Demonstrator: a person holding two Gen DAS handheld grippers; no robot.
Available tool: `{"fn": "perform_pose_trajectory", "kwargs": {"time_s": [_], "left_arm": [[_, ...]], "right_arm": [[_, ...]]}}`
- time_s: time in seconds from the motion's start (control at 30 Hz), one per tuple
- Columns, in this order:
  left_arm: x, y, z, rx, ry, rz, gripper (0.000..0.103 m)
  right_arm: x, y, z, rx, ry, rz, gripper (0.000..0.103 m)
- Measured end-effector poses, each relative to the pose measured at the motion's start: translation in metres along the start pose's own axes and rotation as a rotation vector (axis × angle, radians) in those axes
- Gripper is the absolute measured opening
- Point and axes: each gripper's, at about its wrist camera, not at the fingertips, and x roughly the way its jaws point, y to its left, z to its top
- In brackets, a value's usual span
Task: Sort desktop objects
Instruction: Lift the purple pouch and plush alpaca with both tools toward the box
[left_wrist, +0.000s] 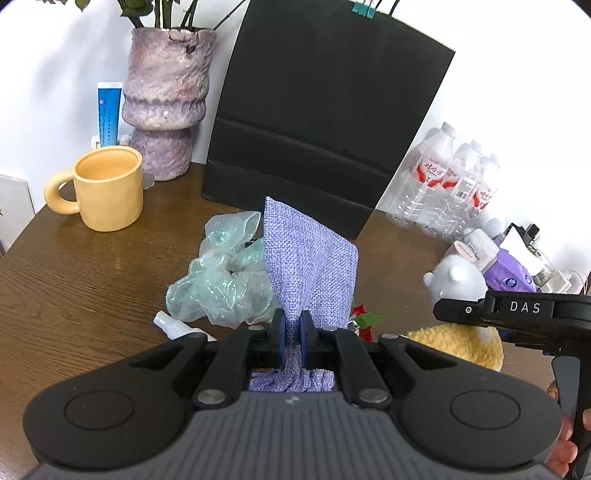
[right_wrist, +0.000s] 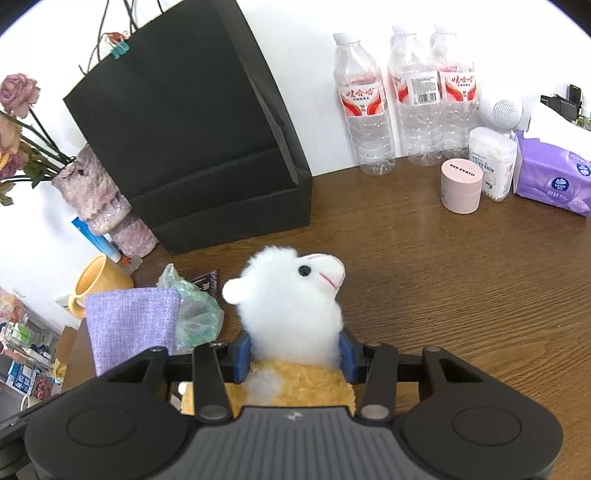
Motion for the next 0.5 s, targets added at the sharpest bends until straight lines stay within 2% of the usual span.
{"fn": "perform_pose_trajectory", "kwargs": {"time_s": [0.5], "left_arm": [[-0.044,-0.007,-0.001,0.05,-0.02,0.008,0.008]], "right_arm": [[-0.039,0.014,-0.01,-0.029,-0.014,0.012,0.045]]}}
